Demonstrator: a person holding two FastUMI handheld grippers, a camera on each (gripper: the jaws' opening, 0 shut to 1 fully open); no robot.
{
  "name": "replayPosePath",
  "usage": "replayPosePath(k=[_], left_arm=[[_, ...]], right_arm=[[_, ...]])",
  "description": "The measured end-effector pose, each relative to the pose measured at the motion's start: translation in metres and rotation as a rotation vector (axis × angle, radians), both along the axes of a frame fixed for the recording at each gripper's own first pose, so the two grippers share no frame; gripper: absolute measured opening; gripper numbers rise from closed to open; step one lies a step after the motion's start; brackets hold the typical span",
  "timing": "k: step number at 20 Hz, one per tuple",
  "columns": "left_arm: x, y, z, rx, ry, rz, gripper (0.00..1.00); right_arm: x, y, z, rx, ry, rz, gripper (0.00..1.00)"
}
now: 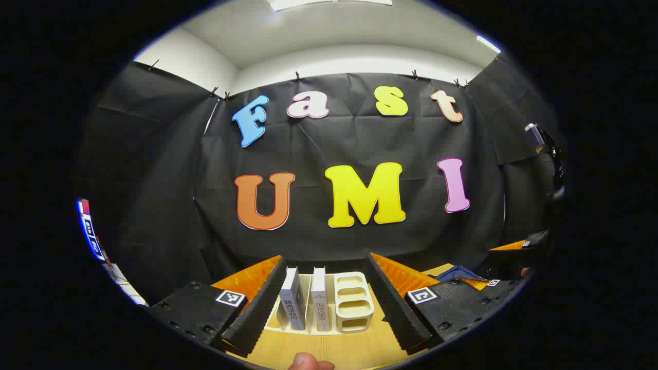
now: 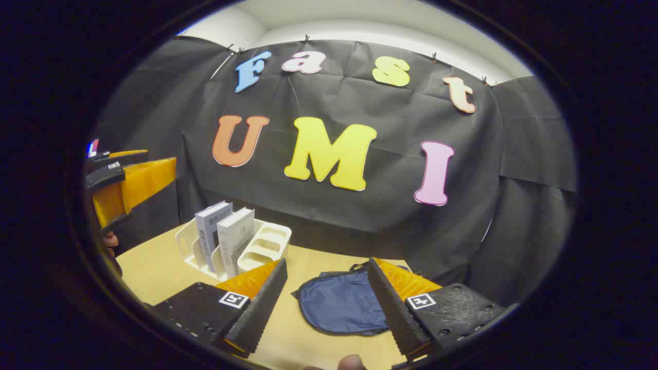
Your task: Open the schoolbag, grab two books from the bookshelf and put them into the schoolbag.
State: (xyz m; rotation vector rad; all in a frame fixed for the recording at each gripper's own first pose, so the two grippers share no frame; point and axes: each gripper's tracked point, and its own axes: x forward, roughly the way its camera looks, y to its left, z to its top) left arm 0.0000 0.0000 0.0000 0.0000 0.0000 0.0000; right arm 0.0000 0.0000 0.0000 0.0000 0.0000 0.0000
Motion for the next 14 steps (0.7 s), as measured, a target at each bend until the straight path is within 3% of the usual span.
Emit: replayPosePath(k=[14], left_arm=[[0.01, 0.006, -0.006, 0.001, 0.016, 0.009, 0.99]], right_arm=[[0.023, 0.008, -0.046, -0.07, 0.168, 0.05, 0.96]])
